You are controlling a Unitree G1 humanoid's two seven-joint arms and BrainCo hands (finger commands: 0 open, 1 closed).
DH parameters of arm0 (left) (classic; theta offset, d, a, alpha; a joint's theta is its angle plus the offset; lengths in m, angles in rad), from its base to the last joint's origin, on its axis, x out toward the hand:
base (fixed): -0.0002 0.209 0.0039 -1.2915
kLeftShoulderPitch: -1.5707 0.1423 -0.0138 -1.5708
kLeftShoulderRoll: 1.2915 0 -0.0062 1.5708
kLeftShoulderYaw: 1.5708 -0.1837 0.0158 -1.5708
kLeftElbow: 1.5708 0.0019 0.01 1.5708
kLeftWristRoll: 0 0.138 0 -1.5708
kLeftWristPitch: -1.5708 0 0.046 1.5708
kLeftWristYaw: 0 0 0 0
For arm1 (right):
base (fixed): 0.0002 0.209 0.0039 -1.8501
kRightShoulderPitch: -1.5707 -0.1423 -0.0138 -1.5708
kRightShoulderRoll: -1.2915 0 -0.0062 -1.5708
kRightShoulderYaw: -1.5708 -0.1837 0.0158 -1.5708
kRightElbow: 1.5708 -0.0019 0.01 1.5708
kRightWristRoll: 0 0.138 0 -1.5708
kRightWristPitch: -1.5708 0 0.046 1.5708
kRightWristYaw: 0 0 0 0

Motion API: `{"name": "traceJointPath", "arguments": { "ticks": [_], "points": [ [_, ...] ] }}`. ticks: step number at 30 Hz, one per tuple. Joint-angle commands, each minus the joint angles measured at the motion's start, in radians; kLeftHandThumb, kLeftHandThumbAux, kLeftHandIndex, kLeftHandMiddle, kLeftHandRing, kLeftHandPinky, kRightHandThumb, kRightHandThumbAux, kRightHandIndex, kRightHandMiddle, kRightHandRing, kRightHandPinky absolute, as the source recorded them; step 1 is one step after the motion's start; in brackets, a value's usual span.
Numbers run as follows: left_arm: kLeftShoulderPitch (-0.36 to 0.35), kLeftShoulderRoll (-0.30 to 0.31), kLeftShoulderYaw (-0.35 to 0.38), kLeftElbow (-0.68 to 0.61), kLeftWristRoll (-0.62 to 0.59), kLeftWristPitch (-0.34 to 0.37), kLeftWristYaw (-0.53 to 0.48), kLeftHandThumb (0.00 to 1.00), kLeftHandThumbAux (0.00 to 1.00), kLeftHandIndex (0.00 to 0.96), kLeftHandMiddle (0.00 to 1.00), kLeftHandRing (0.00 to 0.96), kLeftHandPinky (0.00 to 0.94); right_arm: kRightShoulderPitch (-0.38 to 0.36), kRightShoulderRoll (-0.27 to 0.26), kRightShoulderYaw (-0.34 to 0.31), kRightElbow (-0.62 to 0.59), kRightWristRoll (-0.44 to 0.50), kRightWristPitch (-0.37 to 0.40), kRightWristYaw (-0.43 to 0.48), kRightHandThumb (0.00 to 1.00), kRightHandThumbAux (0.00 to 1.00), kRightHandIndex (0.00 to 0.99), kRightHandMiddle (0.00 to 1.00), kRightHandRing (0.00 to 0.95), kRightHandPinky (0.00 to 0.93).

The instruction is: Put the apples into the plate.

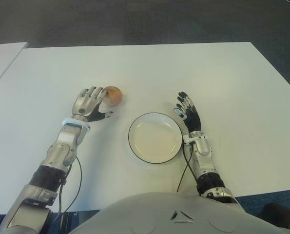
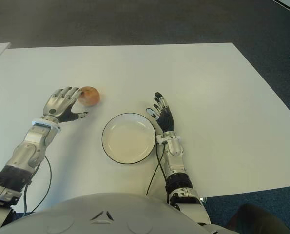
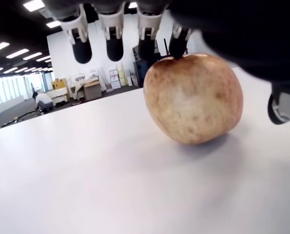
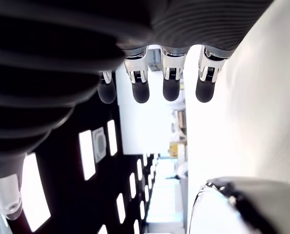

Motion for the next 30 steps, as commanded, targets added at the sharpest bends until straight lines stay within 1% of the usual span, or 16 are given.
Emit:
{"name": "traceJointPath", "arguments": {
  "ticks": [1, 7, 11, 25, 30],
  "points": [
    [-0.012, -0.01, -0.046, 0.073, 0.002, 0.018, 0.044, 0.29, 0.276, 0.0, 0.0, 0.0, 0.0, 0.107, 0.028, -0.027, 0.163, 0.048, 0.002, 0.017, 0.147, 0.541, 0.0, 0.0, 0.0, 0.009],
    [-0.029, -0.019, -0.062, 0.102, -0.018, 0.028, 0.104, 0.287, 0.284, 0.0, 0.0, 0.0, 0.0, 0.1, 0.026, -0.037, 0.175, 0.05, 0.001, 0.03, 0.147, 0.538, 0.0, 0.0, 0.0, 0.009],
    [-0.034, -0.023, -0.068, 0.111, -0.029, 0.033, 0.123, 0.291, 0.294, 0.0, 0.0, 0.0, 0.0, 0.094, 0.025, -0.043, 0.184, 0.047, -0.001, 0.033, 0.147, 0.54, 0.0, 0.0, 0.0, 0.009],
    [-0.047, -0.024, -0.082, 0.103, -0.069, 0.049, 0.134, 0.274, 0.32, 0.0, 0.0, 0.0, 0.0, 0.066, 0.025, -0.056, 0.233, 0.039, -0.026, 0.034, 0.137, 0.539, 0.0, 0.0, 0.0, 0.014],
    [-0.049, -0.028, -0.081, 0.088, -0.082, 0.071, 0.11, 0.261, 0.316, 0.0, 0.0, 0.0, 0.0, 0.058, 0.024, -0.056, 0.246, 0.03, -0.028, 0.028, 0.128, 0.54, 0.0, 0.0, 0.0, 0.015]
  ]
}}
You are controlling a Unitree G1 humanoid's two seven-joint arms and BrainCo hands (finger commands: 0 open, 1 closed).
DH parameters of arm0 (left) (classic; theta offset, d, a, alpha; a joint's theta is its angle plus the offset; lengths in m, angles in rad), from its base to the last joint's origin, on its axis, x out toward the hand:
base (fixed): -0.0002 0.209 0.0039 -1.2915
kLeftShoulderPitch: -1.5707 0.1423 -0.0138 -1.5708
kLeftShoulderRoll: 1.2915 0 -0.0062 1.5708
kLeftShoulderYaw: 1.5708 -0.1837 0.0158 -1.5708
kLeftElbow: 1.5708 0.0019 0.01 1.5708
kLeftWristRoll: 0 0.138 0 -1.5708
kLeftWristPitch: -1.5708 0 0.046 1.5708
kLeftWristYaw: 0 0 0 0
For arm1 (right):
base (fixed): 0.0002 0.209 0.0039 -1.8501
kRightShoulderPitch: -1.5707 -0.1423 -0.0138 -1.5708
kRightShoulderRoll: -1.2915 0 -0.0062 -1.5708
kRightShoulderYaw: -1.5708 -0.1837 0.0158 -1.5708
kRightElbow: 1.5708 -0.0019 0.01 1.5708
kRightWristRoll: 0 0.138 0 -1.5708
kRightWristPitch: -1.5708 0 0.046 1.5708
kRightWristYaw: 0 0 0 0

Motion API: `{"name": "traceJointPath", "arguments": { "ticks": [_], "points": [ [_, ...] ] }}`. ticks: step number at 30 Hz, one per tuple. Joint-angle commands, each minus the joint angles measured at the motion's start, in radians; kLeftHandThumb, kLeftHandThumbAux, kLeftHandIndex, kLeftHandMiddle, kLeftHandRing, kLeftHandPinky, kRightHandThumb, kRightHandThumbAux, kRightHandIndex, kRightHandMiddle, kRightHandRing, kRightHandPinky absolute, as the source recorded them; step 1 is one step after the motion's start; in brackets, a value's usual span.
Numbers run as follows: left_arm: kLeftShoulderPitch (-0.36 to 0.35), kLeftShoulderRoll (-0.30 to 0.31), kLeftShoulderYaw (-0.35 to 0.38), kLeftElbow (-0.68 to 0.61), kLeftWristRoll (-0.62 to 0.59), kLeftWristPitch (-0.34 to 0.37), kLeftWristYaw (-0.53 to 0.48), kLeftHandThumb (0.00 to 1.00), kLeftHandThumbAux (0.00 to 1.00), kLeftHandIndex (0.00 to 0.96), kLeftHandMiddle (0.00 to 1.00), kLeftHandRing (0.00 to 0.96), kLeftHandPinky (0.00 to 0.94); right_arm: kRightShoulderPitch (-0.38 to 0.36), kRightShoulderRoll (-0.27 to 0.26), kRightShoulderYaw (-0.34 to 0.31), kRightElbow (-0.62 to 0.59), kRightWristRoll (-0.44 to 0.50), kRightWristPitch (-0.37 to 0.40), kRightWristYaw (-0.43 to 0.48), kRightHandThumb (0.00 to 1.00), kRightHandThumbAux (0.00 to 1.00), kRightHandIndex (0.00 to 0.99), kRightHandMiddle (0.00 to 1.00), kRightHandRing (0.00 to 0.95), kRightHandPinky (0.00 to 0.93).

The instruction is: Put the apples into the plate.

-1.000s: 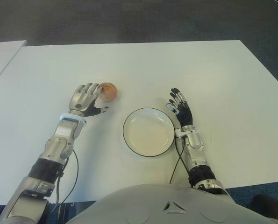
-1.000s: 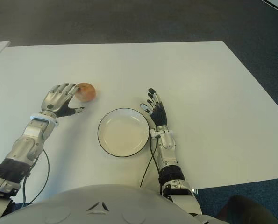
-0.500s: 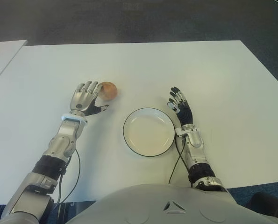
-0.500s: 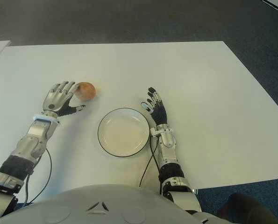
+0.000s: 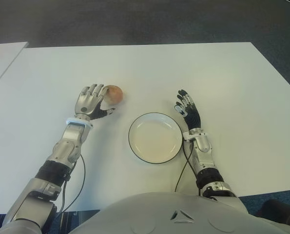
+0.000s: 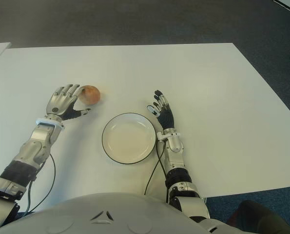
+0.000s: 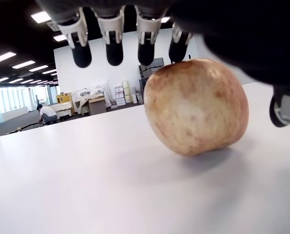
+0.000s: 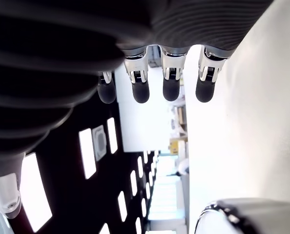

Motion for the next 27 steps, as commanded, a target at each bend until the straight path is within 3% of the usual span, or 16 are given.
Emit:
{"name": "traceJointPath", "arguments": {
  "ticks": [1, 27],
  "points": [
    [0.0, -0.015, -0.017, 0.008, -0.021, 0.024, -0.021, 0.259, 0.315, 0.0, 0.0, 0.0, 0.0, 0.119, 0.021, -0.015, 0.166, 0.019, -0.009, -0.008, 0.127, 0.541, 0.0, 0.0, 0.0, 0.015],
    [-0.008, -0.023, -0.035, 0.001, -0.045, 0.07, -0.032, 0.255, 0.316, 0.0, 0.0, 0.0, 0.0, 0.095, 0.025, -0.024, 0.218, 0.019, -0.036, -0.009, 0.128, 0.534, 0.0, 0.0, 0.0, 0.019]
  ]
}}
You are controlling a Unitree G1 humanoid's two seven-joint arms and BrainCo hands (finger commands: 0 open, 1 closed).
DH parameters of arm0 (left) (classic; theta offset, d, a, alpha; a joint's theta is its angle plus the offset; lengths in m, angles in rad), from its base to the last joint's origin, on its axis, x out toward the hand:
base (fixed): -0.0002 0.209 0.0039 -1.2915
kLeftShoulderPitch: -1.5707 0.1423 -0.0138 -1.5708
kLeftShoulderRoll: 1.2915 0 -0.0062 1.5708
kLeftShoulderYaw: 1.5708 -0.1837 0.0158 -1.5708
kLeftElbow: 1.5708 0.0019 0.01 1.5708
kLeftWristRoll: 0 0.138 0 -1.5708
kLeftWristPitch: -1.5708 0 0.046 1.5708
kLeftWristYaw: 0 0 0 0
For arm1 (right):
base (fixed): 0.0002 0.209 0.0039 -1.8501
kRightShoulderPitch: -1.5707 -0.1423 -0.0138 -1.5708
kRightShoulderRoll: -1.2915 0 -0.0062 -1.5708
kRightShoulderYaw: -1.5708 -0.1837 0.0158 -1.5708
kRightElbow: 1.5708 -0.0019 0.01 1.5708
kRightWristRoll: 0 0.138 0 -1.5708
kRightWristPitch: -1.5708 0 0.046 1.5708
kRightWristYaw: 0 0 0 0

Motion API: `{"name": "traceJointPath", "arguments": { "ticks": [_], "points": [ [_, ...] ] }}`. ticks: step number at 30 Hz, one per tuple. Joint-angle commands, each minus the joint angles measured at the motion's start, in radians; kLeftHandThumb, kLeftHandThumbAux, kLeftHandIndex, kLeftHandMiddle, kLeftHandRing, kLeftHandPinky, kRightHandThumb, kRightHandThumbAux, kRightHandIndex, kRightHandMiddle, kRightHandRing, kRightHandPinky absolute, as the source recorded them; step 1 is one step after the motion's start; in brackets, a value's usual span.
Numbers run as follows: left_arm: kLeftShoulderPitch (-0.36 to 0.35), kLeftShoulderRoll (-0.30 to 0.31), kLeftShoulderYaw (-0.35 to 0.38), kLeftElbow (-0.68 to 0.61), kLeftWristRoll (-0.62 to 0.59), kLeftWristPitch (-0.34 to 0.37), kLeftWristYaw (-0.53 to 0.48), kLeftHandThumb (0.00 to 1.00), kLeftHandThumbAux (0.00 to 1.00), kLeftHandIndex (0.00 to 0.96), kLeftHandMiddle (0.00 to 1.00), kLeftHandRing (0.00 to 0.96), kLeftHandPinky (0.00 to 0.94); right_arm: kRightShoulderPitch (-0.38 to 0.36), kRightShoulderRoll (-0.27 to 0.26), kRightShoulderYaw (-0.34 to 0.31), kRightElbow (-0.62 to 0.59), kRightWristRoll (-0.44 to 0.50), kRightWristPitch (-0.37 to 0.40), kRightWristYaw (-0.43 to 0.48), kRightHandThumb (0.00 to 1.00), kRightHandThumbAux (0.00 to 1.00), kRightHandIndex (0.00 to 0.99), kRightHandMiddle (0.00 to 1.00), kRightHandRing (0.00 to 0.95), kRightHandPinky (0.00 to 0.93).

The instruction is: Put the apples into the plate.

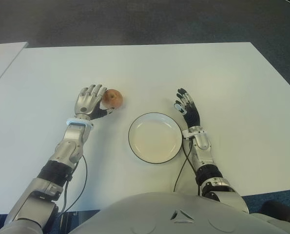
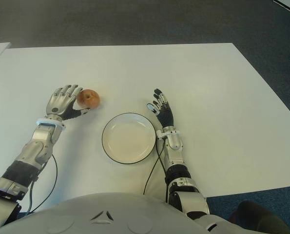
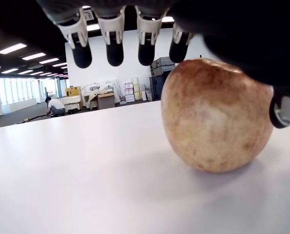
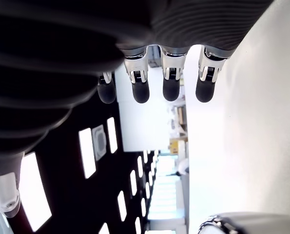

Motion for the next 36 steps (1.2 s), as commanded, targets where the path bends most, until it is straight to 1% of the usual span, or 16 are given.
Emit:
{"name": "traceJointPath", "arguments": {
  "ticks": [1, 5, 9, 15, 17, 18, 26, 36],
  "points": [
    [-0.009, -0.009, -0.022, 0.011, -0.009, 0.007, -0.018, 0.26, 0.315, 0.0, 0.0, 0.0, 0.0, 0.137, 0.029, -0.015, 0.154, 0.021, -0.014, -0.008, 0.128, 0.536, 0.0, 0.0, 0.0, 0.021],
    [-0.027, -0.027, -0.024, 0.05, -0.019, 0.011, 0.006, 0.268, 0.311, 0.0, 0.0, 0.0, 0.0, 0.136, 0.03, -0.017, 0.159, 0.026, -0.016, -0.004, 0.131, 0.54, 0.0, 0.0, 0.0, 0.022],
    [-0.031, -0.035, -0.024, 0.061, -0.026, 0.018, 0.022, 0.268, 0.31, 0.0, 0.0, 0.0, 0.0, 0.135, 0.029, -0.017, 0.162, 0.027, -0.016, 0.0, 0.131, 0.539, 0.0, 0.0, 0.0, 0.021],
    [-0.064, -0.047, -0.042, 0.13, -0.025, 0.02, 0.044, 0.267, 0.303, 0.0, 0.0, 0.0, 0.0, 0.143, 0.027, -0.013, 0.159, 0.017, -0.024, -0.009, 0.129, 0.537, 0.0, 0.0, 0.0, 0.018],
    [-0.127, -0.059, -0.053, 0.249, -0.036, -0.003, 0.078, 0.266, 0.301, 0.0, 0.0, 0.0, 0.0, 0.145, 0.027, -0.014, 0.157, 0.018, -0.023, -0.007, 0.129, 0.541, 0.0, 0.0, 0.0, 0.017],
    [-0.142, -0.064, -0.057, 0.277, -0.039, -0.007, 0.09, 0.266, 0.301, 0.0, 0.0, 0.0, 0.0, 0.146, 0.027, -0.014, 0.156, 0.02, -0.022, -0.005, 0.129, 0.541, 0.0, 0.0, 0.0, 0.017],
    [-0.153, -0.073, -0.072, 0.318, -0.064, -0.023, 0.136, 0.283, 0.272, 0.0, 0.0, 0.0, 0.0, 0.155, 0.026, -0.018, 0.15, 0.029, -0.022, 0.007, 0.127, 0.543, 0.0, 0.0, 0.0, 0.015],
    [-0.185, -0.098, -0.098, 0.383, -0.091, -0.02, 0.17, 0.291, 0.259, 0.0, 0.0, 0.0, 0.0, 0.163, 0.024, -0.02, 0.145, 0.032, -0.025, 0.018, 0.127, 0.535, 0.0, 0.0, 0.0, 0.023]
  ]
}}
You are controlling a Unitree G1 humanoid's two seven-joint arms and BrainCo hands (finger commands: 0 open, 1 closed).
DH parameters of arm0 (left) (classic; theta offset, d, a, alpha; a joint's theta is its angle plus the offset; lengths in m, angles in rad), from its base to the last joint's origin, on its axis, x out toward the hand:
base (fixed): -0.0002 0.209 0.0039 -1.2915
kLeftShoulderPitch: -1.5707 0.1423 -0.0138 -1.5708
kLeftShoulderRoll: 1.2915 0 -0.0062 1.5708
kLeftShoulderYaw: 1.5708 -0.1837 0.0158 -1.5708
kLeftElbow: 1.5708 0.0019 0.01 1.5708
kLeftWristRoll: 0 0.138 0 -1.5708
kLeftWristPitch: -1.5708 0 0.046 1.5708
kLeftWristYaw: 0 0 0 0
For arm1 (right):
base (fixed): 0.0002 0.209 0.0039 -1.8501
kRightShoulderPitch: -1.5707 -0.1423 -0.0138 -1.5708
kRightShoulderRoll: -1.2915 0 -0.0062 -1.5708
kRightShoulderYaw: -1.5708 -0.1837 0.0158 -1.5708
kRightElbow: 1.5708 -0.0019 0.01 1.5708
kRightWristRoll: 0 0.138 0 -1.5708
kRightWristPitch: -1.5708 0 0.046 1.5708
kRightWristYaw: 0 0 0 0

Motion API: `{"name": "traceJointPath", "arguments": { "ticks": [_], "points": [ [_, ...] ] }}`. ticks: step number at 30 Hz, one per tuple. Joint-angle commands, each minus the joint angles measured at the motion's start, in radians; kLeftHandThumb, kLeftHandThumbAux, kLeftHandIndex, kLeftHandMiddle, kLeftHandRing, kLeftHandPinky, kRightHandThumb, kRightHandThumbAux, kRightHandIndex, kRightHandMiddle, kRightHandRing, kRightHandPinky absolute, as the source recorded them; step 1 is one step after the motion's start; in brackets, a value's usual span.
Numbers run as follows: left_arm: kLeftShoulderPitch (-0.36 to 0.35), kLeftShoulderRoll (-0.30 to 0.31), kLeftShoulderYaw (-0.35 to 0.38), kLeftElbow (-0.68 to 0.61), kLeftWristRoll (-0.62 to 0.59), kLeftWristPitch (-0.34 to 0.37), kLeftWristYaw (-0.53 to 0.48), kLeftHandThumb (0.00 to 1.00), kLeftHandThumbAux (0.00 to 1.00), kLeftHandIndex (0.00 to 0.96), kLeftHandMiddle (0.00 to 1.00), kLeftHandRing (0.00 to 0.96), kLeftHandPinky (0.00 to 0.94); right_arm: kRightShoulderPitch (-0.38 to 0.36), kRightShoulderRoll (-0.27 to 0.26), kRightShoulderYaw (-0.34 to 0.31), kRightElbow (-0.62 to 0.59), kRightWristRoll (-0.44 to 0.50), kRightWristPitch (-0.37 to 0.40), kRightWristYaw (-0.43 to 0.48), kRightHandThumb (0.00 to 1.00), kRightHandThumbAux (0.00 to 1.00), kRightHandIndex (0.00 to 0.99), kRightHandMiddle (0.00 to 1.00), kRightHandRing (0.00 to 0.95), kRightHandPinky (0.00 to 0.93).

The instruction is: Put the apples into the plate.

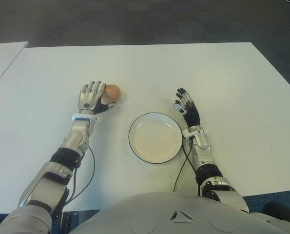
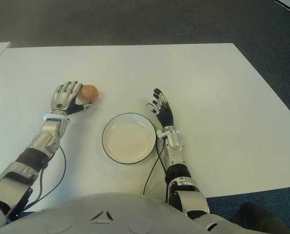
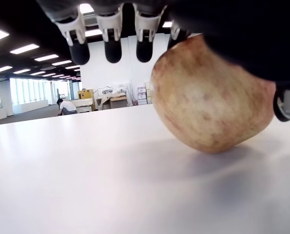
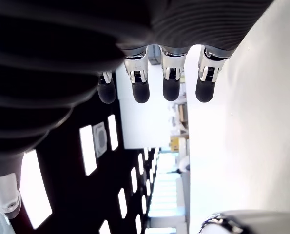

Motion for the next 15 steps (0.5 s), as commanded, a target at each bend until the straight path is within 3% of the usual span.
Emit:
{"name": "traceJointPath", "arguments": {
  "ticks": [1, 15],
  "points": [
    [-0.012, -0.031, -0.034, 0.066, -0.022, -0.01, 0.005, 0.29, 0.258, 0.0, 0.0, 0.0, 0.0, 0.171, 0.026, -0.018, 0.135, 0.033, -0.016, 0.005, 0.127, 0.534, 0.0, 0.0, 0.0, 0.023],
    [-0.115, -0.056, -0.062, 0.212, -0.038, -0.009, 0.072, 0.297, 0.263, 0.0, 0.0, 0.0, 0.0, 0.171, 0.027, -0.021, 0.144, 0.032, -0.026, 0.005, 0.129, 0.531, 0.0, 0.0, 0.0, 0.024]
  ]
}}
